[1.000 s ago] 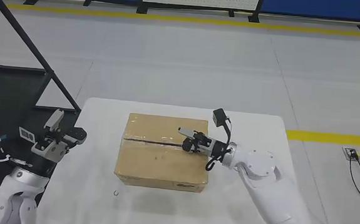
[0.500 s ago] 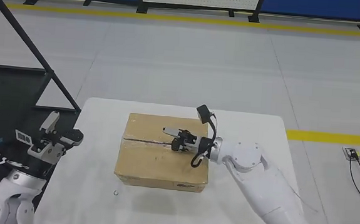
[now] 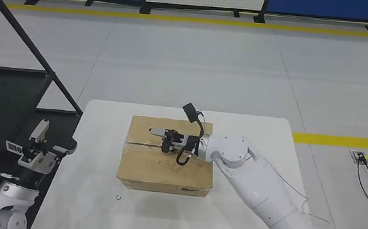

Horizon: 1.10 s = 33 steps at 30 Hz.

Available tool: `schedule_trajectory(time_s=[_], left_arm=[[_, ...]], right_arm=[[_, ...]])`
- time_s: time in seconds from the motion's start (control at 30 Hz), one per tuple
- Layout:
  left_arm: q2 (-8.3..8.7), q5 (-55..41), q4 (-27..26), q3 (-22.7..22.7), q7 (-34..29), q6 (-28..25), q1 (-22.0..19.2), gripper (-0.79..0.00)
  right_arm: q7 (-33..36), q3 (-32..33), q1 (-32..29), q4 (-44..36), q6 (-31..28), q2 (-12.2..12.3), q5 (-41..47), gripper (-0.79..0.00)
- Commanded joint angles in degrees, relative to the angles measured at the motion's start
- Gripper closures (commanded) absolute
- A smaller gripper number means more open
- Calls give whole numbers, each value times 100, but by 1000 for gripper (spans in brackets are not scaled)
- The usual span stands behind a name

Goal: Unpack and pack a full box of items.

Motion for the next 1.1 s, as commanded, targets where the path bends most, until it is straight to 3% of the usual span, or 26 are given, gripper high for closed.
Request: schedule_trajectory(time_s=[0.0, 0.53, 1.07], left_arm=[[12, -80, 32, -35, -7, -10, 39, -785], [136, -283, 186, -245, -243, -94, 221, -785], [278, -483, 438, -539, -670, -222, 375, -785]], right_arm=[[-135, -83, 73, 154, 8, -89, 85, -785], [-288, -801, 610, 1256, -327, -913, 631, -785], [-533, -1106, 909, 2301, -1074, -1732, 962, -785]])
